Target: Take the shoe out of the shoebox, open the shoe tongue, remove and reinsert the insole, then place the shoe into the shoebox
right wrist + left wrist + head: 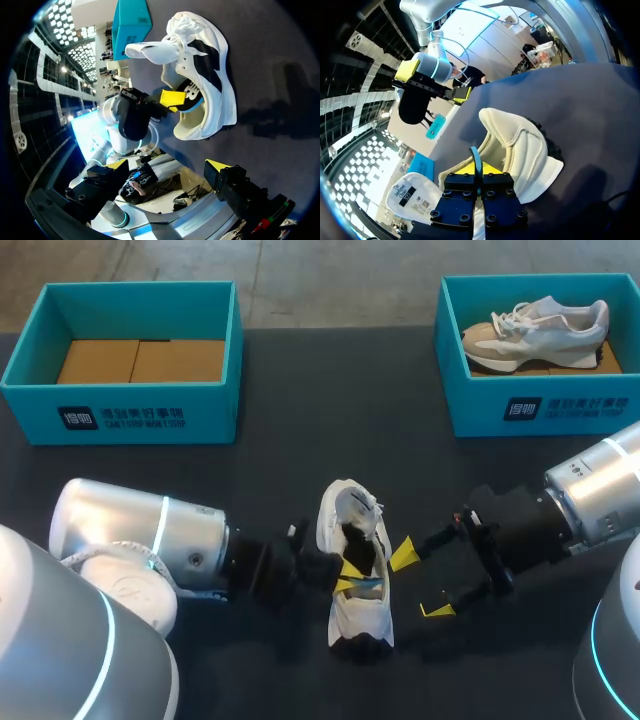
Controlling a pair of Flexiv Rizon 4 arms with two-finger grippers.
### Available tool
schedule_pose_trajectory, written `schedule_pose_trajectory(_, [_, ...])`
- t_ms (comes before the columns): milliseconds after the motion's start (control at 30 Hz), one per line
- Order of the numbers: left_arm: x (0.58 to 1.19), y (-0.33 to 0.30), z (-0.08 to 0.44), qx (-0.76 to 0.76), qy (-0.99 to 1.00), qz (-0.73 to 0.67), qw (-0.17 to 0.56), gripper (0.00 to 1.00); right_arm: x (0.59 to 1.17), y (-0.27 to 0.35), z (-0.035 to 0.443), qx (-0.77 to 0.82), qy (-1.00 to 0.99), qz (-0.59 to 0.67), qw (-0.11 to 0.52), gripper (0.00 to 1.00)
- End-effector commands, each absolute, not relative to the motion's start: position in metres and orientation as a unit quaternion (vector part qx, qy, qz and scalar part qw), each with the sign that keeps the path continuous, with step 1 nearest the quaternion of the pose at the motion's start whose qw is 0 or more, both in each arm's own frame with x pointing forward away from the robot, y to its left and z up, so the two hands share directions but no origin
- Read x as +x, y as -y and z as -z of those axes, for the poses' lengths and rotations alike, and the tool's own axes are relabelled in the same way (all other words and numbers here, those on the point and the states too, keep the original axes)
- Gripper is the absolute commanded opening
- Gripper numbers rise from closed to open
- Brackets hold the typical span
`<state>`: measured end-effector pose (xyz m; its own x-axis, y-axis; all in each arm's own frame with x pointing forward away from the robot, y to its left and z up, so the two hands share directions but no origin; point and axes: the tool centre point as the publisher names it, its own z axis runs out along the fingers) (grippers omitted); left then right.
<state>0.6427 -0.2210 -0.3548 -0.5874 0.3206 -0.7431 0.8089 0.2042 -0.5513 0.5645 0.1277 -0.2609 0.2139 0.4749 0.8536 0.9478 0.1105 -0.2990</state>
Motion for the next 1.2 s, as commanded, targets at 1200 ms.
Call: schedule_pose_trajectory(1200, [0.629, 0.188, 0.3, 0.429, -0.73, 0.505, 0.166, 0.35, 0.564, -0.129, 0.261, -0.619, 0.575, 0.25, 0.473, 1.0])
